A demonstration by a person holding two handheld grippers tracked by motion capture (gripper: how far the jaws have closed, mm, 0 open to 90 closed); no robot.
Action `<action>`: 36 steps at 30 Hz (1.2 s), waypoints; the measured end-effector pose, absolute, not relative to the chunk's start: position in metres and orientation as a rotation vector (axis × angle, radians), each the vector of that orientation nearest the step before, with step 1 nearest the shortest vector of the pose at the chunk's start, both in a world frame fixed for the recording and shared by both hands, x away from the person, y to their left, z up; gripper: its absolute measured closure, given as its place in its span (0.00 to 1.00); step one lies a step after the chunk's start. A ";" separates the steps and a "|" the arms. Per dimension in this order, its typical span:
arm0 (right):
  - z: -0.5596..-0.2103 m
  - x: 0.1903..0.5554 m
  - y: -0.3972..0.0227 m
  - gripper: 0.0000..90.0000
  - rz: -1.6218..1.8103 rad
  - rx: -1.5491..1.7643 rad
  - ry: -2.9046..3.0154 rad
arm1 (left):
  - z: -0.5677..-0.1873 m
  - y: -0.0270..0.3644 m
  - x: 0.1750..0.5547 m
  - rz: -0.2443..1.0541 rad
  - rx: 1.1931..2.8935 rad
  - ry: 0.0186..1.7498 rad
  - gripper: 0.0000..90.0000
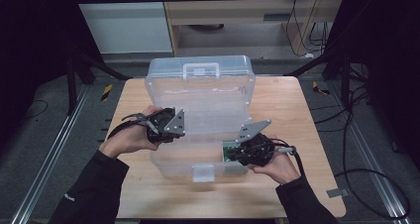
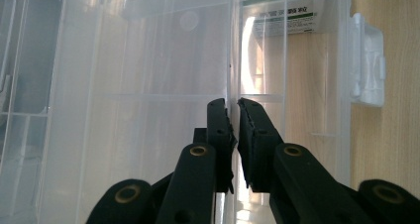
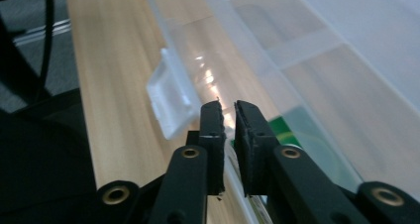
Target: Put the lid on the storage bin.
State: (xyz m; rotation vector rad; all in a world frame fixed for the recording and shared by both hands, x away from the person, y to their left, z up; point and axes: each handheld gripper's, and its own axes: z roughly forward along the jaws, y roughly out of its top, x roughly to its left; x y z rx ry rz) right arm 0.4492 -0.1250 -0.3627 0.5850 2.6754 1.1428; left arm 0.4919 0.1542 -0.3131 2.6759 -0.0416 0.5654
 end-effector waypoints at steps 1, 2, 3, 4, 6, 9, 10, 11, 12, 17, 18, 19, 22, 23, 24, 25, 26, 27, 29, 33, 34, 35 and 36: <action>-0.362 0.449 -0.128 0.95 1.155 0.600 2.659 | -0.313 0.154 0.492 0.566 2.676 -0.041 0.92; -0.362 0.449 -0.128 0.95 1.155 0.600 2.659 | -0.313 0.154 0.492 0.566 2.676 -0.041 0.92; -0.362 0.449 -0.132 0.96 1.172 0.622 2.644 | -0.313 0.154 0.492 0.567 2.677 -0.041 0.92; -0.359 0.450 -0.142 1.00 1.253 0.675 2.586 | -0.313 0.154 0.492 0.567 2.678 -0.041 0.92; -0.357 0.450 -0.145 1.00 1.280 0.690 2.549 | -0.313 0.154 0.491 0.569 2.679 -0.041 0.92; -0.348 0.452 -0.150 1.00 1.352 0.708 2.498 | -0.313 0.154 0.491 0.570 2.679 -0.041 0.92; -0.345 0.454 -0.151 1.00 1.375 0.713 2.475 | -0.313 0.154 0.491 0.570 2.679 -0.040 0.92; -0.342 0.455 -0.152 1.00 1.382 0.723 2.457 | -0.313 0.153 0.491 0.570 2.681 -0.040 0.92; -0.339 0.457 -0.153 1.00 1.389 0.739 2.424 | -0.313 0.153 0.491 0.571 2.682 -0.041 0.92; -0.322 0.470 -0.157 1.00 1.456 0.803 2.295 | -0.314 0.154 0.490 0.561 2.683 -0.045 0.92; -0.318 0.475 -0.158 1.00 1.466 0.824 2.266 | -0.315 0.154 0.489 0.555 2.682 -0.039 0.92; -0.317 0.478 -0.159 1.00 1.467 0.842 2.246 | -0.315 0.154 0.490 0.557 2.682 -0.046 0.92; -0.314 0.490 -0.165 1.00 1.468 0.912 2.203 | -0.315 0.155 0.489 0.543 2.678 -0.046 0.92; -0.314 0.494 -0.166 1.00 1.460 0.930 2.195 | -0.315 0.155 0.490 0.539 2.677 -0.046 0.92; -0.315 0.497 -0.168 1.00 1.453 0.947 2.189 | -0.316 0.155 0.490 0.538 2.677 -0.047 0.92; -0.316 0.500 -0.169 1.00 1.450 0.957 2.184 | -0.316 0.155 0.489 0.537 2.677 -0.047 0.92; -0.317 0.502 -0.171 1.00 1.446 0.967 2.178 | -0.316 0.155 0.489 0.537 2.678 -0.048 0.92; -0.319 0.504 -0.173 1.00 1.437 0.983 2.180 | -0.316 0.155 0.488 0.538 2.680 -0.052 0.92; -0.321 0.507 -0.175 1.00 1.429 1.002 2.177 | -0.317 0.155 0.488 0.534 2.679 -0.052 0.92; -0.324 0.510 -0.180 1.00 1.423 1.024 2.163 | -0.319 0.156 0.486 0.529 2.674 -0.060 0.92; -0.325 0.511 -0.180 1.00 1.418 1.028 2.163 | -0.319 0.156 0.486 0.528 2.674 -0.062 0.92; -0.325 0.511 -0.181 1.00 1.412 1.030 2.155 | -0.319 0.156 0.486 0.528 2.675 -0.064 0.92; -0.325 0.512 -0.181 1.00 1.413 1.036 2.160 | -0.319 0.156 0.486 0.527 2.677 -0.067 0.92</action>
